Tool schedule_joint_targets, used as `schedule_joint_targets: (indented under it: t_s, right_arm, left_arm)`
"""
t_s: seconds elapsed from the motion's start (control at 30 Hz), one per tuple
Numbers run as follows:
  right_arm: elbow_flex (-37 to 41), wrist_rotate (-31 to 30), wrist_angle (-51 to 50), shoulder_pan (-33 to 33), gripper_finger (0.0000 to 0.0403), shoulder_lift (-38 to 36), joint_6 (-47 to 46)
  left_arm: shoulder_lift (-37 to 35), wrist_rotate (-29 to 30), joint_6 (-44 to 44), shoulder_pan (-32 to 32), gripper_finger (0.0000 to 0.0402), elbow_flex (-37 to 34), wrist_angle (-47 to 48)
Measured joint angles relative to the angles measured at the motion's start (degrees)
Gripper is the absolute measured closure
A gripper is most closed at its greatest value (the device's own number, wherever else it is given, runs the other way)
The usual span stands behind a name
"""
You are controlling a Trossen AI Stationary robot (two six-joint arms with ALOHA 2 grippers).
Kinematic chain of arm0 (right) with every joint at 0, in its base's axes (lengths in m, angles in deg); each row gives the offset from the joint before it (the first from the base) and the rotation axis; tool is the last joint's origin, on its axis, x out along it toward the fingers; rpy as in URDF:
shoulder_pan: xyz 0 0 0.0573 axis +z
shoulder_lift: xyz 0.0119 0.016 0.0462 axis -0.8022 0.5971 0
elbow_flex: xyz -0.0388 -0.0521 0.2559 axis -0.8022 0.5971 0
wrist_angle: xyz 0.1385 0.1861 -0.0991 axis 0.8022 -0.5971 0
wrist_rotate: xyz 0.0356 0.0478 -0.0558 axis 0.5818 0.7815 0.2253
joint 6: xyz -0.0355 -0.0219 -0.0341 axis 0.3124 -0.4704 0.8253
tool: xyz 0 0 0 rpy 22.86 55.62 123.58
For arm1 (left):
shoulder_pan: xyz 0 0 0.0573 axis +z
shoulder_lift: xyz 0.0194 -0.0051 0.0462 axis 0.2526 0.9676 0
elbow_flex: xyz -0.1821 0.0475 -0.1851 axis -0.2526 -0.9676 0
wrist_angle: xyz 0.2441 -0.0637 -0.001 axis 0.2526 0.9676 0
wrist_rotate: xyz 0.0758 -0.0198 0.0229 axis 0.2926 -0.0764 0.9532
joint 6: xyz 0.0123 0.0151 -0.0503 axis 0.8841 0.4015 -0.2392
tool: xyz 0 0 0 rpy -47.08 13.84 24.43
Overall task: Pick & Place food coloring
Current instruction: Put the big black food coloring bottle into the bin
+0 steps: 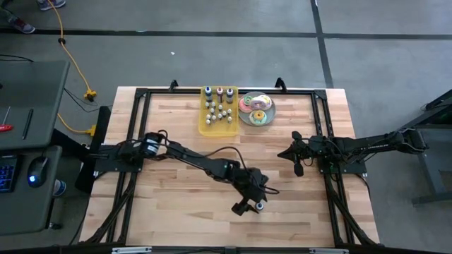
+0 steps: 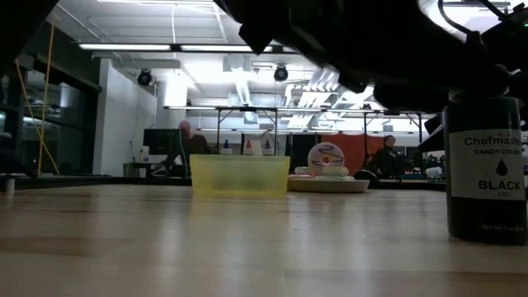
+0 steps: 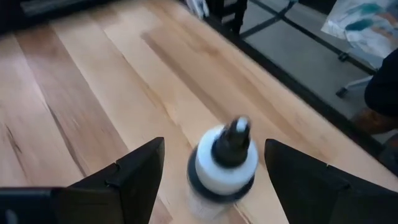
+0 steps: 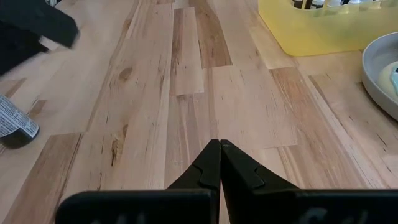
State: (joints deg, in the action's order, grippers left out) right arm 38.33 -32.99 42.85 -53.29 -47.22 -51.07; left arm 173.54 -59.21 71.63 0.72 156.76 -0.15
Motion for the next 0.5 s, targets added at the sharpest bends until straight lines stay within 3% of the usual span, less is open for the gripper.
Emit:
schedule_joint_targets:
  t_s: [0.2, 0.5]
  right_arm:
    - [0.0, 0.0, 0.0, 0.01, 0.0402, -0.01, 0.0]
    - [0.0, 0.0, 0.02, 0.0, 0.0402, 0.0, 0.0]
  left_arm:
    - [0.06, 0.06, -1.01, 0.0, 0.0147, -0.1, -0.09]
    - [0.06, 0.06, -1.93, 0.02, 0.0234, -0.1, 0.01]
